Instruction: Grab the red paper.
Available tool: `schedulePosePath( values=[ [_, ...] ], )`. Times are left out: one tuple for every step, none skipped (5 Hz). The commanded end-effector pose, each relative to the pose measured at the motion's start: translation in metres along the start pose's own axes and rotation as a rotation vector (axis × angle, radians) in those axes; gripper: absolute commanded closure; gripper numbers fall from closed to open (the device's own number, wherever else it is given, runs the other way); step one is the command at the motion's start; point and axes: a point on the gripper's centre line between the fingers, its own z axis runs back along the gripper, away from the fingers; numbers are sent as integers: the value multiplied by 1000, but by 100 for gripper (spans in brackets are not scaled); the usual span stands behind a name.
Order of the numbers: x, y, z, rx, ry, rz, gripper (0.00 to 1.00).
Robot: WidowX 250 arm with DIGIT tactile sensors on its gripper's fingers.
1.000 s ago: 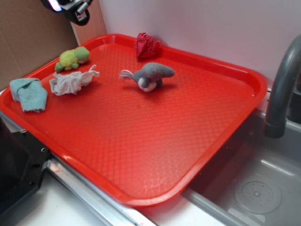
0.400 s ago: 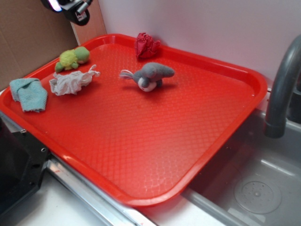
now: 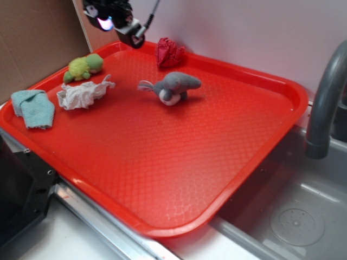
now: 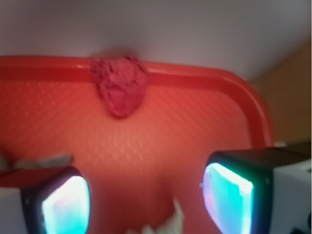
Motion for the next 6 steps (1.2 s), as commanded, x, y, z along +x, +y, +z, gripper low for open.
schedulePosePath(
  values=[
    [54,-14,-41,85,-56,-20,0],
    [62,-12,-56,73,-85,-22,0],
    [57,-16,-59,62,-101,-35,29],
    [51,-16,-59,84,-116,-42,100],
    [47,-10,-52,54,-121,-28,100],
    [36,-27,6,23,-137,-6,100]
  ],
)
